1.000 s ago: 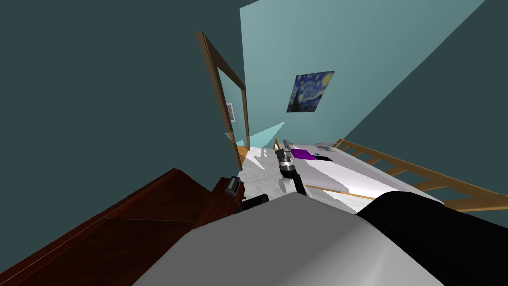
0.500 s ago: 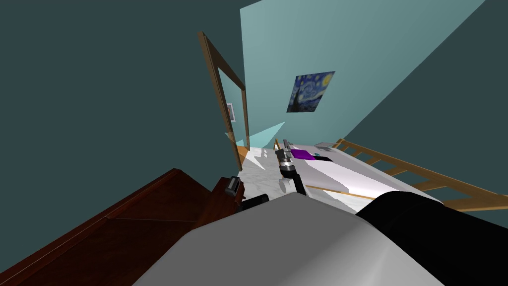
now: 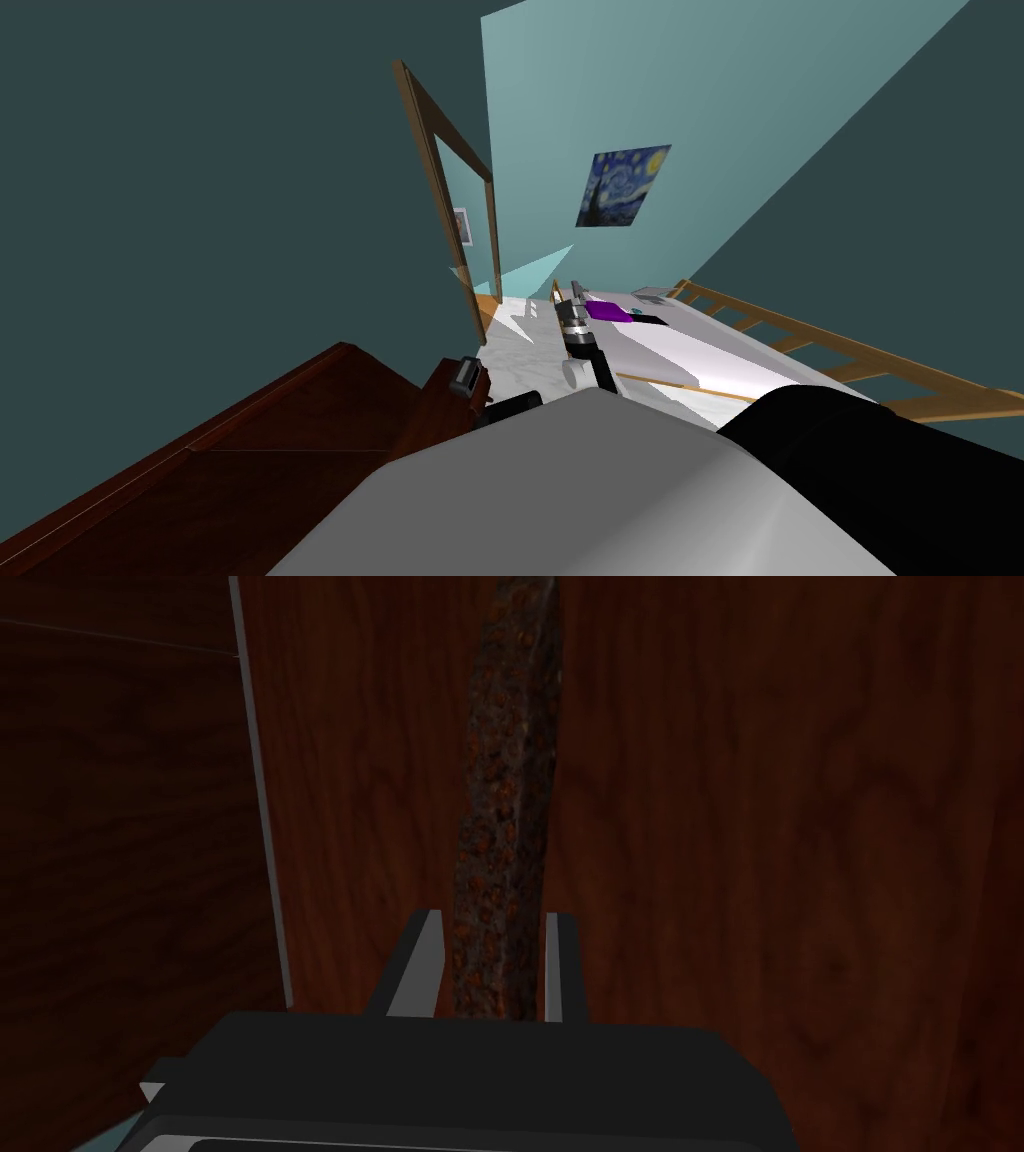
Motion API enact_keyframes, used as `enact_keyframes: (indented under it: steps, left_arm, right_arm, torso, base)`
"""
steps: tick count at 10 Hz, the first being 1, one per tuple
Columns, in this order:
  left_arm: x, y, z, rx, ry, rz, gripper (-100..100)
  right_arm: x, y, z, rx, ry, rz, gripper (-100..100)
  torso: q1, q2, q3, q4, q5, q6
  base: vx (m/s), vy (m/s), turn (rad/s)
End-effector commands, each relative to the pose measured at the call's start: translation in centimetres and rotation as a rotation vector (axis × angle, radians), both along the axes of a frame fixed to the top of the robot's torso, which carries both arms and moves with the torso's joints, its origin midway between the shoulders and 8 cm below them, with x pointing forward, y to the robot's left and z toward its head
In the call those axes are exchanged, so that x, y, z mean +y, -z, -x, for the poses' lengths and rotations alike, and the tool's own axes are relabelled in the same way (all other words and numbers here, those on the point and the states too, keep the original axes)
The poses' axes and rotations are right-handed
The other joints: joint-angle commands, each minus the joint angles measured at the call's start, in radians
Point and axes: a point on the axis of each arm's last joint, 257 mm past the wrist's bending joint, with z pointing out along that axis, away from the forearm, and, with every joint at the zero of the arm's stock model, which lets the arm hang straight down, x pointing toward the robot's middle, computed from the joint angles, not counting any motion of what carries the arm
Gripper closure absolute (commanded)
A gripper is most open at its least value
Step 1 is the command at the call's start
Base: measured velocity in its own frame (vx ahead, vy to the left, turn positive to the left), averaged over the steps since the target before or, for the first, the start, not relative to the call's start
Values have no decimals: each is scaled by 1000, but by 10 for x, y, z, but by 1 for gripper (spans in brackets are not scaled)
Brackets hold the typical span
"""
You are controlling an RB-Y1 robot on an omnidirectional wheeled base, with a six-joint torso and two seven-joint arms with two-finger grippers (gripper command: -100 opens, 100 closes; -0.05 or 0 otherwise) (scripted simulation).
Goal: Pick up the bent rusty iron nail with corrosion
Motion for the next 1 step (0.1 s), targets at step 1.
enact_keyframes:
  steps: [1]
  left_arm:
    - [0,0,0,0,0,0,0]
  right_arm:
    - [0,0,0,0,0,0,0]
  torso:
    - [0,0,0,0,0,0]
  base:
    - [0,0,0]
